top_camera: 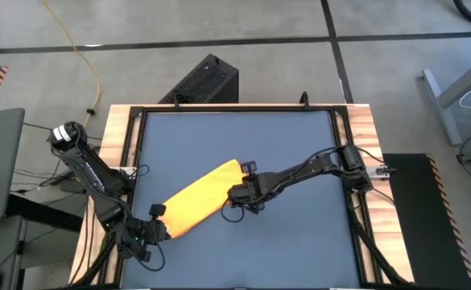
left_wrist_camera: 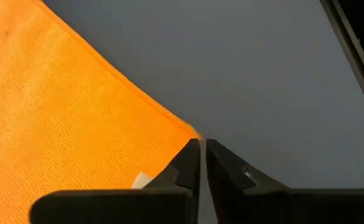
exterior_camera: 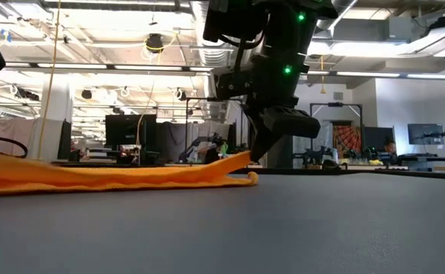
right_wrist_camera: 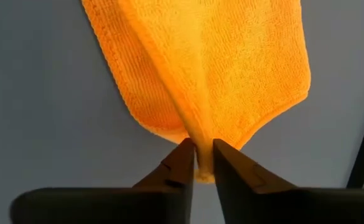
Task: Roll towel
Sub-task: Roll the yellow microfiber cloth on the table
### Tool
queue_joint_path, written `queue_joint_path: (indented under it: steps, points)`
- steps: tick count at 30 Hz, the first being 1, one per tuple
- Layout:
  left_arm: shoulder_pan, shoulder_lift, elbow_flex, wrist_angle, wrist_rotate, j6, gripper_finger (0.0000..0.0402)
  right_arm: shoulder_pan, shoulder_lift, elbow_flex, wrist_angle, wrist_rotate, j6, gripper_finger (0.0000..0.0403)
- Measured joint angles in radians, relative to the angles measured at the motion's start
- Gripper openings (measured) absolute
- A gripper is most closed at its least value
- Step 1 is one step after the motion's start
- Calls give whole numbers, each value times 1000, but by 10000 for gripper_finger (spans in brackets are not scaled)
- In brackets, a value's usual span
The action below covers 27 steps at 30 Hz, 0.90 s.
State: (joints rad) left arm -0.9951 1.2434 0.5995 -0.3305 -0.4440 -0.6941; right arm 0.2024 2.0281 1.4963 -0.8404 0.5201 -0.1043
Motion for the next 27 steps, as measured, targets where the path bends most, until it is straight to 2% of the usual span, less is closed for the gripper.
queue_joint_path:
  steps: [11, 14, 17, 21, 24, 27]
  points:
    - [0, 0, 0, -1, -14, 40, 93, 10, 0, 0, -41, -3, 36, 163]
    - [0, 0, 0, -20, -111, 43, 95, 20, 0, 0, -26, -2, 62, 170]
    - [11, 0, -23, -40, -209, 0, 90, 17, 0, 0, 67, -6, 182, 168]
    - [45, 2, -106, 36, -125, -64, 74, -1, 10, 0, 209, -79, 315, 159]
    - [50, 2, -169, 134, -51, -95, 59, -2, 25, 0, 255, -123, 347, 151]
    - [50, 2, -206, 170, -24, -137, 45, 8, 22, -10, 293, -125, 369, 145]
